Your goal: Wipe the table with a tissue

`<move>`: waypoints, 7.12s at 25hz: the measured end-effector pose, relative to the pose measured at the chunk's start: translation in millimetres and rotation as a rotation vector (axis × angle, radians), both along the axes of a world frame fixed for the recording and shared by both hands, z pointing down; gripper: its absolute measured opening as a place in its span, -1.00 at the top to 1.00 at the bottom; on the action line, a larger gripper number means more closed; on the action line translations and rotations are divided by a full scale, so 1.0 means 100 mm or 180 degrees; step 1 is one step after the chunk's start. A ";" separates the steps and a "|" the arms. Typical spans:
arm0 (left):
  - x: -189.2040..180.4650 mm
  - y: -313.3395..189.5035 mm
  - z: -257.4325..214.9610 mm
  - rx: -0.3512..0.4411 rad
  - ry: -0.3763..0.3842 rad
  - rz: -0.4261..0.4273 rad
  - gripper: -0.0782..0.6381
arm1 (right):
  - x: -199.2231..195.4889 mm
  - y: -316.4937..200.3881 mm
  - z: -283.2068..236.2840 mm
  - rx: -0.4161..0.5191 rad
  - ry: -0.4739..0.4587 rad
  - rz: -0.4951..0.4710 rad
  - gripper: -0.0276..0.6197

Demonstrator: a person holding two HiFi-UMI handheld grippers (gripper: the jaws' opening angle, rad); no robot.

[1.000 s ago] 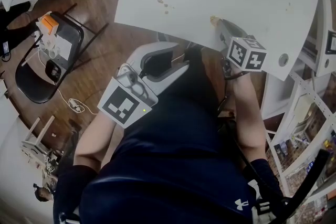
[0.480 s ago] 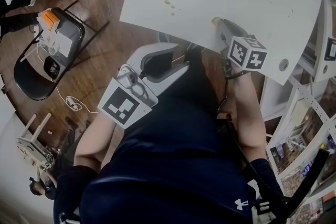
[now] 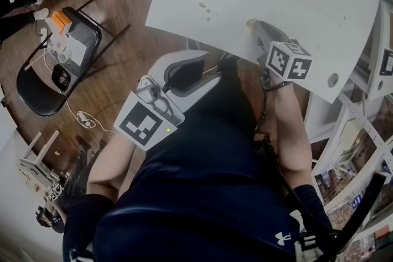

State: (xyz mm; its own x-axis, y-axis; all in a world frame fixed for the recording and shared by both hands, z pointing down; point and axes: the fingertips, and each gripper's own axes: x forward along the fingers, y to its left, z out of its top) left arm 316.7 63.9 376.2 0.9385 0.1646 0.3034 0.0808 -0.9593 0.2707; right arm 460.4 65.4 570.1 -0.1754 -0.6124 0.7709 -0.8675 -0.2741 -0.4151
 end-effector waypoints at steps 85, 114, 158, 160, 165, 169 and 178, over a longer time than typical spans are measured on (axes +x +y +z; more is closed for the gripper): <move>-0.47 -0.49 0.15 -0.0388 -0.0022 -0.0601 0.41 | -1.00 -0.48 -0.10 0.0058 0.1079 -0.1020 0.74; -0.73 -0.72 0.14 -0.0444 -0.0026 -0.0857 0.41 | -1.25 -1.15 -0.01 0.0226 0.0895 -0.1264 0.76; -0.06 -0.06 -0.16 -0.0382 0.0017 0.0000 0.41 | -0.41 -0.06 0.08 -0.0121 0.0792 -0.0358 0.77; 0.10 0.06 -0.17 -0.0356 0.0031 0.0098 0.41 | -0.09 0.21 0.08 -0.0176 0.0818 -0.0134 0.77; 0.52 0.50 -0.15 -0.0348 0.0014 0.0241 0.41 | 0.53 0.80 0.07 -0.0209 0.0740 0.0246 0.77; 0.77 0.85 -0.20 -0.0347 0.0065 0.0171 0.41 | 0.62 1.03 -0.03 -0.0021 0.0453 0.0285 0.77; 0.17 0.68 -0.28 -0.0323 0.0145 -0.1270 0.41 | -0.34 0.24 -0.84 0.1025 -0.0493 -0.0826 0.77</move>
